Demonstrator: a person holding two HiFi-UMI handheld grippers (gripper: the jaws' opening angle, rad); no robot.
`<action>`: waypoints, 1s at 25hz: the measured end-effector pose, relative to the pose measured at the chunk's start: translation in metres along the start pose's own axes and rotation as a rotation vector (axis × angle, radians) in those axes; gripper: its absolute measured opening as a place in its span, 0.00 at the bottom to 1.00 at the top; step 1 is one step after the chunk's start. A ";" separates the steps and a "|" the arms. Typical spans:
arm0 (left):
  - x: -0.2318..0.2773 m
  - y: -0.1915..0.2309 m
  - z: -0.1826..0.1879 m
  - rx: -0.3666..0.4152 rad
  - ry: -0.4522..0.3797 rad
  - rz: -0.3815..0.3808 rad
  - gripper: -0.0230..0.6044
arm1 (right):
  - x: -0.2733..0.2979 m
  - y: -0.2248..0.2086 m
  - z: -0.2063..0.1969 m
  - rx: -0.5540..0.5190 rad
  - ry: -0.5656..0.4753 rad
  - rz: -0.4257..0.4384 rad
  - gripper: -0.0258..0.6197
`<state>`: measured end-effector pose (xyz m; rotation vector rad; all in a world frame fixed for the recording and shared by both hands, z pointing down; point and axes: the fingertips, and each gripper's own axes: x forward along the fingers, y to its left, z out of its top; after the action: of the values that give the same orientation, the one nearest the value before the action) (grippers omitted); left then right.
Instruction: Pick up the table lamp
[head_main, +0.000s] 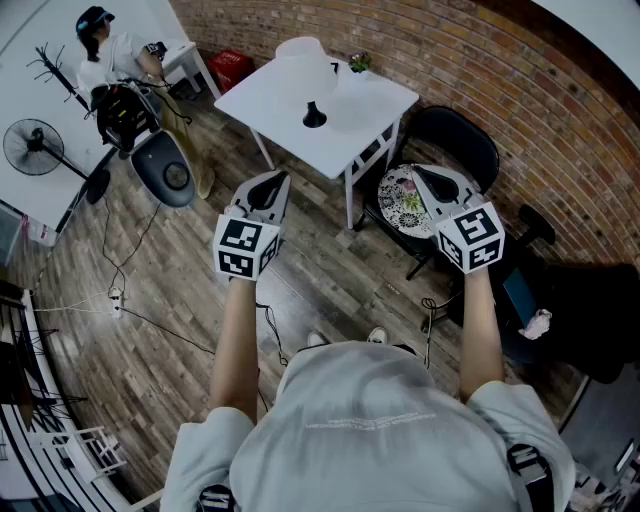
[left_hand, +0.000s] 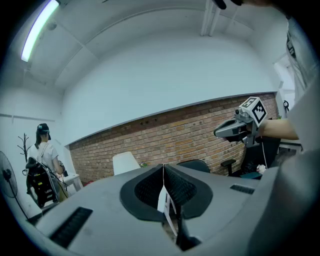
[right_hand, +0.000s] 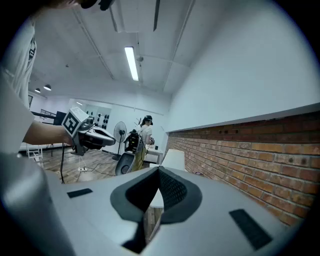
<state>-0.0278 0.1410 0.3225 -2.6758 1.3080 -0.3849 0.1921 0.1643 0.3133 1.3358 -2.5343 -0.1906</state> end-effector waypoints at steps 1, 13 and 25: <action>0.002 -0.002 0.001 0.002 0.002 -0.001 0.06 | 0.000 -0.002 0.000 -0.005 0.001 0.003 0.04; 0.038 -0.028 0.005 0.017 0.026 0.057 0.05 | 0.002 -0.055 -0.016 0.149 -0.066 0.090 0.04; 0.076 -0.002 -0.008 -0.043 -0.003 0.019 0.06 | 0.060 -0.067 -0.033 0.127 -0.016 0.141 0.04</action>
<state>0.0165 0.0818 0.3434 -2.6952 1.3554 -0.3545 0.2220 0.0773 0.3389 1.1959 -2.6808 -0.0127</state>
